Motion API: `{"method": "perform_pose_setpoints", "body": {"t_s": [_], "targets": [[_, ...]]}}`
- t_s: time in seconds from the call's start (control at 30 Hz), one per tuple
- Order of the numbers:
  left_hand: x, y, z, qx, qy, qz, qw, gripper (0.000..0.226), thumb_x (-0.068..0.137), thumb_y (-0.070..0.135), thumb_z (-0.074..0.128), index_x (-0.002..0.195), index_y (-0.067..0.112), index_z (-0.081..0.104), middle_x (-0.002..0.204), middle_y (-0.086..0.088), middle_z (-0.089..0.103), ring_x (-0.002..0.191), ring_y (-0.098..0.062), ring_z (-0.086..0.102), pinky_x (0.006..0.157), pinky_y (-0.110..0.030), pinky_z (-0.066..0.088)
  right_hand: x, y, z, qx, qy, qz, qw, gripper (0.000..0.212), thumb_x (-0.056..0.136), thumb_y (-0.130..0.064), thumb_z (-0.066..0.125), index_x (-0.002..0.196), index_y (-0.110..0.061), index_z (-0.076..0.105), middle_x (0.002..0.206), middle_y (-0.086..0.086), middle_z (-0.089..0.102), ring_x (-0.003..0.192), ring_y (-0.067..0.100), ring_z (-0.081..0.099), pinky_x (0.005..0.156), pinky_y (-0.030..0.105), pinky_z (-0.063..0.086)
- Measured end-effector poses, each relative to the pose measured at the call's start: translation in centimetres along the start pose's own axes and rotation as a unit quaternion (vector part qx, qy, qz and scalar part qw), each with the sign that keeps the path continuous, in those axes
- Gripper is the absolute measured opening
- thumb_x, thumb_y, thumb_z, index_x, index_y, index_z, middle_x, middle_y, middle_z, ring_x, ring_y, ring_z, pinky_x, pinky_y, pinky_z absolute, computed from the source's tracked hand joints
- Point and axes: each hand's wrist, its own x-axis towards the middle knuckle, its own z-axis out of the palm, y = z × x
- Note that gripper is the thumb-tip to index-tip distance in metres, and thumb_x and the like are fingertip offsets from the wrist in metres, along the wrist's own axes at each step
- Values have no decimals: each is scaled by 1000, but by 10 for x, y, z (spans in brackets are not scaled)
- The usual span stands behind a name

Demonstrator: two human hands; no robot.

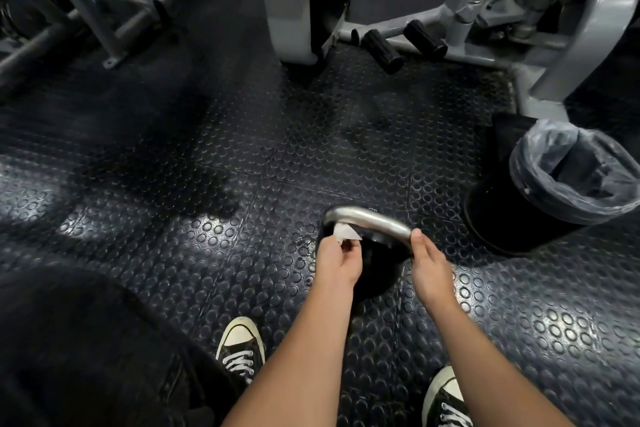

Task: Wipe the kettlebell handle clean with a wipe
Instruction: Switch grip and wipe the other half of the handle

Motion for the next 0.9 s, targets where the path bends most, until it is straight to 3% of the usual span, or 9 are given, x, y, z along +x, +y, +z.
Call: {"method": "perform_pose_setpoints", "body": {"t_s": [0.2, 0.33, 0.43, 0.53, 0.73, 0.9], "targets": [[-5, -2, -1, 55, -13, 6, 998, 27, 109, -13, 41, 90, -3, 58, 84, -13, 59, 68, -16, 64, 42, -16, 53, 1, 0, 0, -4, 2, -5, 1000, 62, 95, -65, 35, 140, -25, 51, 142, 0, 53, 132, 21, 45, 112, 39, 32], [-1, -4, 4, 45, 2, 32, 998, 31, 109, -11, 35, 89, 1, 56, 89, -11, 56, 79, -16, 56, 43, -15, 54, -2, -4, -1, 2, -2, -11, 1000, 55, 99, -58, 35, 138, -24, 54, 138, 1, 56, 129, 20, 47, 104, 32, 31], [0, -7, 3, 79, -6, 26, 997, 25, 108, -11, 42, 94, 0, 59, 91, -12, 60, 81, -16, 59, 45, -15, 55, -1, -3, -1, 3, -2, -16, 1000, 55, 99, -57, 36, 138, -23, 54, 138, 1, 56, 129, 19, 47, 104, 31, 31], [-1, -1, -3, 111, -11, 22, 993, 22, 107, -11, 45, 96, -1, 61, 89, -12, 62, 81, -15, 60, 46, -15, 55, -1, -2, -1, 7, 0, -15, 1000, 56, 99, -57, 36, 139, -22, 53, 140, 1, 55, 131, 19, 46, 108, 33, 31], [2, -2, 1, 53, -9, 16, 998, 29, 107, -13, 39, 90, 0, 58, 88, -12, 58, 78, -16, 57, 43, -15, 53, 4, 3, 0, 12, -7, -20, 1000, 59, 96, -63, 35, 136, -25, 55, 135, -2, 59, 128, 17, 49, 111, 37, 35], [-4, -1, 0, 125, -19, -17, 992, 27, 106, -13, 44, 88, -1, 60, 83, -12, 58, 75, -15, 57, 43, -17, 52, 2, 3, 0, 13, -4, -11, 1000, 64, 94, -67, 35, 139, -26, 54, 138, -3, 57, 129, 16, 49, 112, 40, 34]]}}
